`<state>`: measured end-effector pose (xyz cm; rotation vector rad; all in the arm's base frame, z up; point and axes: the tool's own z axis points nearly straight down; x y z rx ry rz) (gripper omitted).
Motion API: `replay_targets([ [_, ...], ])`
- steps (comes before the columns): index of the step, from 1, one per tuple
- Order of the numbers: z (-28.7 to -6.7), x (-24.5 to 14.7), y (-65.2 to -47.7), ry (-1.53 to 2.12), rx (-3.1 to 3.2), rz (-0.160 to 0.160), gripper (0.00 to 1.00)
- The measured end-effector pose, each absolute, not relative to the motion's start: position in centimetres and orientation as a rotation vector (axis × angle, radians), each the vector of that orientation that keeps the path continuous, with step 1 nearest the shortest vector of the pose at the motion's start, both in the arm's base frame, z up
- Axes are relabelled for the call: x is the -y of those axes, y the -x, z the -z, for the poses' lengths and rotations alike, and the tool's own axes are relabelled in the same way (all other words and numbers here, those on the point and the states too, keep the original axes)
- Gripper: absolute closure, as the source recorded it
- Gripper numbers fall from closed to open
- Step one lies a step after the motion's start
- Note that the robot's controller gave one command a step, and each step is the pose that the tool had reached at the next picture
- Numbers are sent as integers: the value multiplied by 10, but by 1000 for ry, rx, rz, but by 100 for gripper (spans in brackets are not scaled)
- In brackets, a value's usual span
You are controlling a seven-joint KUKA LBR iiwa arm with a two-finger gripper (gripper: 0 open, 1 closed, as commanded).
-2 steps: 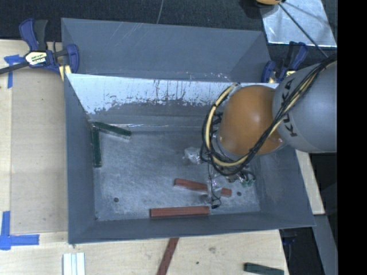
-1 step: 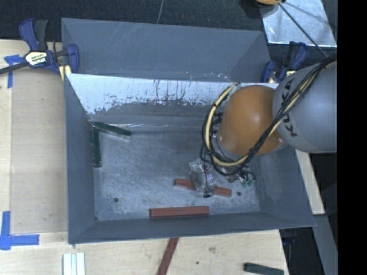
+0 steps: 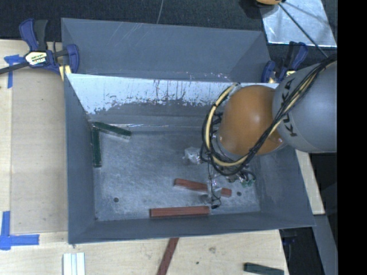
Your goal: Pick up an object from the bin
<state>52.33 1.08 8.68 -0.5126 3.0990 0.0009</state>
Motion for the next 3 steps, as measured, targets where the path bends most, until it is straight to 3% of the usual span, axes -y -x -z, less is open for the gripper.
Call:
replay_targets([
  [1,-87,-11,-523,513,-3099,-1,100],
  [2,-87,-11,-523,512,-3099,-1,0],
  [3,-87,-11,-523,512,-3099,-1,100],
])
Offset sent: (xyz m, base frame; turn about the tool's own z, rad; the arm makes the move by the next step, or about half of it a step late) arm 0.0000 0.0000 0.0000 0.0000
